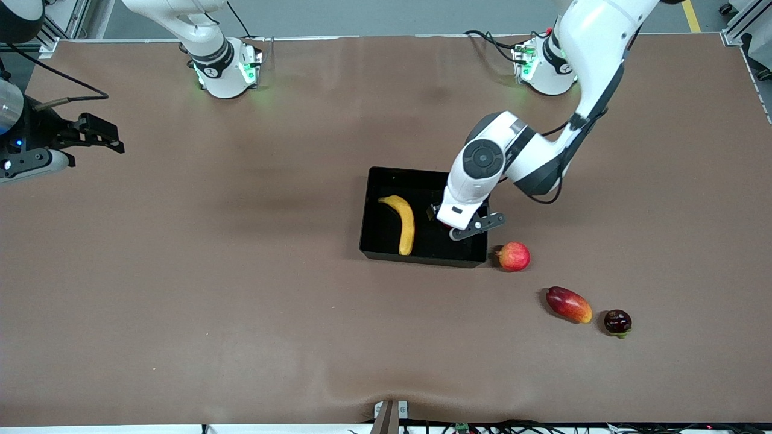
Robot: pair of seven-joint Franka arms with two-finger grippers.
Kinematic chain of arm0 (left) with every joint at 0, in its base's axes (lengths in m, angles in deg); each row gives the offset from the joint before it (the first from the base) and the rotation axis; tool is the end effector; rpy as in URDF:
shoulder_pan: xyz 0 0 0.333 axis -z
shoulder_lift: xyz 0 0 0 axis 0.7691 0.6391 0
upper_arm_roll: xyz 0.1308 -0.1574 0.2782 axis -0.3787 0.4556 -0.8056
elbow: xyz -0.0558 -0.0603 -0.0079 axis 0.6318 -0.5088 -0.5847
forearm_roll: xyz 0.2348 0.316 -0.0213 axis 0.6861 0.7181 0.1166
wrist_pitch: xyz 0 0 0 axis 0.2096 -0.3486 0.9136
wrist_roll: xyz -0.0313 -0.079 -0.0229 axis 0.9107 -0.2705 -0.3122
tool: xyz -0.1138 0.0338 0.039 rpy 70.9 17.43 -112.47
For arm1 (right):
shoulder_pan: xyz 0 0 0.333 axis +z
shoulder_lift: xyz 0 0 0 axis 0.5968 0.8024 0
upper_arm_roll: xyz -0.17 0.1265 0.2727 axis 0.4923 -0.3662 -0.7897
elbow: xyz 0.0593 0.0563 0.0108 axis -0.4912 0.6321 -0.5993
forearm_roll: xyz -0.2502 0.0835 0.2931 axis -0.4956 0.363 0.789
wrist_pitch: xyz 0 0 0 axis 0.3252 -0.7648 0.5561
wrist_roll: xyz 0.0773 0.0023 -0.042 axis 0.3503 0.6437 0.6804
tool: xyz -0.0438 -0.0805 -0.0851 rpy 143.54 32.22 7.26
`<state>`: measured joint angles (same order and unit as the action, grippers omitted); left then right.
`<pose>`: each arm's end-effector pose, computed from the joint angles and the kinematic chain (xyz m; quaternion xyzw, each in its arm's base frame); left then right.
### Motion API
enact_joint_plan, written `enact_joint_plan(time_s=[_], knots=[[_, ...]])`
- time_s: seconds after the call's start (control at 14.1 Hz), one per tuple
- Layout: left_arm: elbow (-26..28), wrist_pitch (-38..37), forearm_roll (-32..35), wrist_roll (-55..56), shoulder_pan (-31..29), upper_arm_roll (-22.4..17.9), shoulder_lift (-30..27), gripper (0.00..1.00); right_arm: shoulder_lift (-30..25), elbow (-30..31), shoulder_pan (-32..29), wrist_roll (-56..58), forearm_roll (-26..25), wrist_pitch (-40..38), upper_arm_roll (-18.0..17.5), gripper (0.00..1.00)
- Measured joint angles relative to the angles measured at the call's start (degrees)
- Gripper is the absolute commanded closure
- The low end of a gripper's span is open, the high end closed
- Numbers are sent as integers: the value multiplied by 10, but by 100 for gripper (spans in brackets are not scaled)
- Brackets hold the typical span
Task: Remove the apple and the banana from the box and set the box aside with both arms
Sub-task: 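Lower the left gripper into the box and grasp the red apple, then lift the apple out and place it beside the box while the right gripper approaches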
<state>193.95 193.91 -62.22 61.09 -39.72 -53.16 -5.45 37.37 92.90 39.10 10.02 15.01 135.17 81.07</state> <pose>0.5283 -0.3725 0.2610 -0.9857 -0.1612 0.0446 0.0195 0.5322 -0.0030 0.6082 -0.9869 -0.1320 0.0857 0.0356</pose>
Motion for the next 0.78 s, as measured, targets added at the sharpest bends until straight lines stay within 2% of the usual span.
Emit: enact_joint_plan(time_s=[0.14, 0.36, 0.43, 0.5, 0.57, 0.64, 0.78], knots=[[0, 2, 33, 22, 2, 0, 24, 0, -1, -3, 1, 17, 4, -32, -2, 0], [-1, 5, 47, 32, 2, 0, 51, 0, -1, -6, 14, 55, 65, -75, -9, 0], [-1, 6, 47, 32, 2, 0, 56, 11, -1, -6, 24, 69, 81, -84, -10, 0], [-1, 6, 47, 32, 2, 0, 57, 52, -1, -6, 39, 78, 89, -87, -10, 0], [-3, 7, 47, 32, 2, 0, 58, 85, -1, -5, 61, 82, 92, -87, -11, 0], [-6, 7, 47, 32, 2, 0, 58, 100, 0, -5, 87, 82, 93, -83, -12, 0], [-14, 7, 51, 32, 2, 2, 54, 100, 3, -4, 134, 82, 93, -63, -14, 0]])
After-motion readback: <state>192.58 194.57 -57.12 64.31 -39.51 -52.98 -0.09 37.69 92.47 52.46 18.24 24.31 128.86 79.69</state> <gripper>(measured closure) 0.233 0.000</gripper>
